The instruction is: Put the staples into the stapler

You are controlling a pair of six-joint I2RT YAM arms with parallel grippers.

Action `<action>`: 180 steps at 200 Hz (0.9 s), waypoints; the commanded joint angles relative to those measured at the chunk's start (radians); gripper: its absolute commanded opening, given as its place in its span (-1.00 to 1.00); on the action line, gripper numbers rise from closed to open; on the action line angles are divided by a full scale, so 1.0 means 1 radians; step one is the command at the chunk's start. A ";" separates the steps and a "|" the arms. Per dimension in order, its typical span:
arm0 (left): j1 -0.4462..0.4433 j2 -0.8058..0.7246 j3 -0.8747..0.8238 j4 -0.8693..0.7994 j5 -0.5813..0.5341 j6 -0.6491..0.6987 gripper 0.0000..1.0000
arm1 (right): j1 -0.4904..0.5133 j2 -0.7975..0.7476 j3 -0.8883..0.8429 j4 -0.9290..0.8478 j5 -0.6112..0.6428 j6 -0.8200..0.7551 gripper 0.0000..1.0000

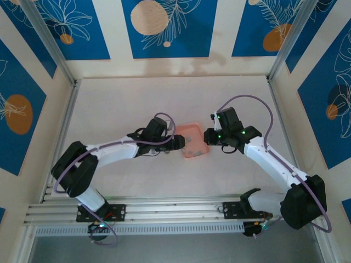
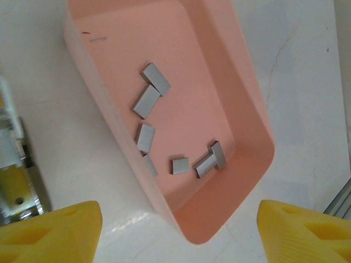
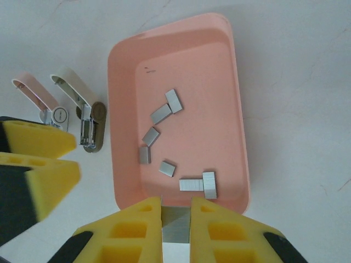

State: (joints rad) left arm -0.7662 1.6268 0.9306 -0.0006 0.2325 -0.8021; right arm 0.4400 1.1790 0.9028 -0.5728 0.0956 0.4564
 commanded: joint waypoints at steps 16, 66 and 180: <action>-0.037 0.130 0.110 0.011 0.043 0.014 0.49 | -0.004 -0.027 -0.002 -0.032 -0.019 0.024 -0.69; -0.066 0.222 0.184 0.038 0.080 0.011 0.49 | -0.001 -0.068 0.002 -0.068 0.011 0.020 -0.69; -0.048 0.145 0.205 0.079 0.037 0.096 0.48 | 0.060 -0.087 0.025 -0.122 0.116 0.072 -0.70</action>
State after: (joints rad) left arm -0.8337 1.8832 1.1511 0.0608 0.3019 -0.7769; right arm 0.4534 1.1069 0.9031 -0.6537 0.1394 0.4831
